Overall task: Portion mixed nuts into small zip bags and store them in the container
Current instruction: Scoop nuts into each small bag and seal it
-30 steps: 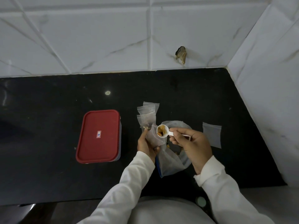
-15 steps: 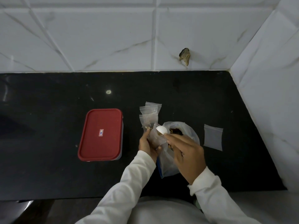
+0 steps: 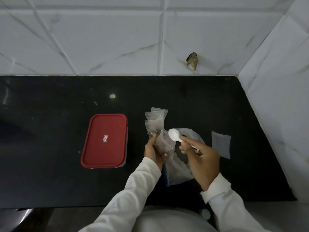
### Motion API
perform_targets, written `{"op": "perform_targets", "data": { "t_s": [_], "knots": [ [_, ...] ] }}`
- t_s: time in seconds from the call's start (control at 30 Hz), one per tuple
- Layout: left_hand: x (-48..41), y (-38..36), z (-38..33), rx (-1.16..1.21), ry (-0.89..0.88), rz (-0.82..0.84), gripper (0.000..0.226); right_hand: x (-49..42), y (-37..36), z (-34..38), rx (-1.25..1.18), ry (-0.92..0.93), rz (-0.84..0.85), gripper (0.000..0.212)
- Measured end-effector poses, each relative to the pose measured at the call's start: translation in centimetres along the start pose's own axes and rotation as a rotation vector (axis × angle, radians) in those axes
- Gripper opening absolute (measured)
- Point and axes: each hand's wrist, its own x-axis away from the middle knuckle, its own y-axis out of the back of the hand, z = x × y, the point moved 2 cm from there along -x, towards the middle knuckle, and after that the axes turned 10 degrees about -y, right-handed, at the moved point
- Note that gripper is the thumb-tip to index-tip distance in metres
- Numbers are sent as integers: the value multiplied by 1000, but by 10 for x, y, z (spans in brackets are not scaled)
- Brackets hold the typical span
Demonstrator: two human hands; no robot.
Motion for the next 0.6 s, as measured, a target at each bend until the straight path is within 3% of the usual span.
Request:
{"op": "perform_targets", "data": {
  "t_s": [0.1,0.17,0.33,0.47,0.6],
  "knots": [
    [1,1,-1,-2,13,-26,45,-10,11,-15,-173,-358,4,17],
    [3,1,-2,-10,24,-36,43,-14,22,-32,-99,-451,-38,14],
    [6,0,-5,-6,27,-38,44,-17,27,-77,460,-448,78,22],
    [9,-2,-6,10,24,-38,46,-11,18,-81,498,-241,49,19],
    [9,-1,-6,22,6,-58,46,-14,16,-80,477,-301,71,15]
  ]
}}
